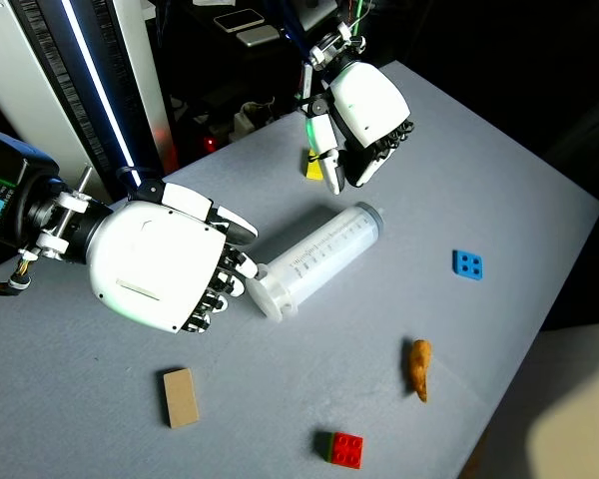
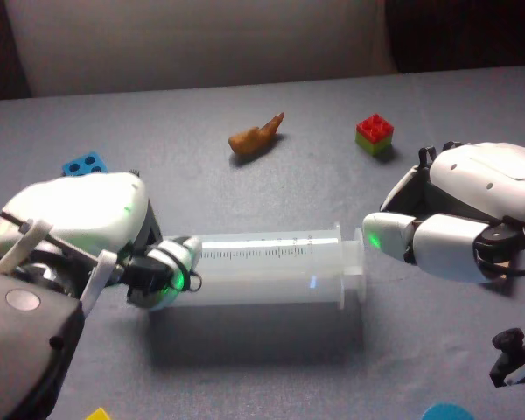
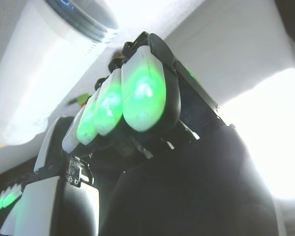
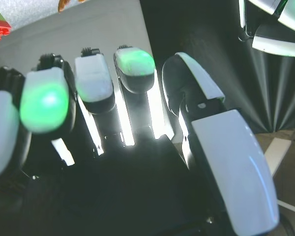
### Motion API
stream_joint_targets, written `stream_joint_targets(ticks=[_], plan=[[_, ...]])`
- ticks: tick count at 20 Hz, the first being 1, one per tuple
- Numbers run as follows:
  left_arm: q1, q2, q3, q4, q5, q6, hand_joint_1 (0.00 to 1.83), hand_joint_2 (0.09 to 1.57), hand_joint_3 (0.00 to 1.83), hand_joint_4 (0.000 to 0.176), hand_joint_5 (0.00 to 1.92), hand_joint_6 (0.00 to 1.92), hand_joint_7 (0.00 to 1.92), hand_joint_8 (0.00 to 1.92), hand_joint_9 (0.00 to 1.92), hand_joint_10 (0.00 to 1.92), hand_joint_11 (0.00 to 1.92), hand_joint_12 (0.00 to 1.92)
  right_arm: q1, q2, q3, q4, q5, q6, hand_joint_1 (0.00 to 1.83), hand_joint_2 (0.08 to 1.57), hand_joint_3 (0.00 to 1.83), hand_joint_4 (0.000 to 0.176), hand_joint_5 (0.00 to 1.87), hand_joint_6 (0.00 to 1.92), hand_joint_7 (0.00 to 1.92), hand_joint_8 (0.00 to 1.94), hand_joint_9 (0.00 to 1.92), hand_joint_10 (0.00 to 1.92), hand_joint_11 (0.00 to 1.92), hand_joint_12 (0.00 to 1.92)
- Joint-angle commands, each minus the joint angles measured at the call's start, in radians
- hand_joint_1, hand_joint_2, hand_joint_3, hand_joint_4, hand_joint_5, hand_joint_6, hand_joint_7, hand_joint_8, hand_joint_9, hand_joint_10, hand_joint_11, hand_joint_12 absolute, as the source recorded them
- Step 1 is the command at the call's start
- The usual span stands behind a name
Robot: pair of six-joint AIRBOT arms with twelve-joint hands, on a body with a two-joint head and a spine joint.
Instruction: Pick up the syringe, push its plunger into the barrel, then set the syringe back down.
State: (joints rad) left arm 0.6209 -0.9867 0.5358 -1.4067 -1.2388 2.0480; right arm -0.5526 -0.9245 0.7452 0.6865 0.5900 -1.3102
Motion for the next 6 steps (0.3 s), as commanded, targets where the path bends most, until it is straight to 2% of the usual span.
stream_joint_targets(ticks=[1,4,6], plan=[[-0.018,0.008,0.004,0.078,-0.040,0.013,0.39,1.40,0.00,0.000,1.34,1.92,1.47,1.92,1.50,1.92,1.57,1.92,0.012,0.007,-0.006,-0.031,0.080,0.009,0.16,1.51,0.00,0.000,1.08,1.92,1.20,1.94,1.36,1.92,1.50,1.92],[-0.028,0.007,0.002,0.078,-0.033,0.021,0.49,1.38,0.00,0.000,1.31,1.92,1.45,1.92,1.50,1.92,1.58,1.92,0.014,0.007,-0.006,-0.031,0.080,0.013,0.20,1.51,0.00,0.000,1.10,1.92,1.23,1.94,1.38,1.92,1.52,1.92],[-0.028,0.008,-0.004,0.078,-0.033,0.022,0.44,1.39,0.00,0.000,1.31,1.92,1.44,1.92,1.49,1.92,1.58,1.92,0.015,0.007,-0.006,-0.031,0.080,0.013,0.24,1.51,0.00,0.000,1.09,1.92,1.20,1.94,1.37,1.92,1.51,1.92]])
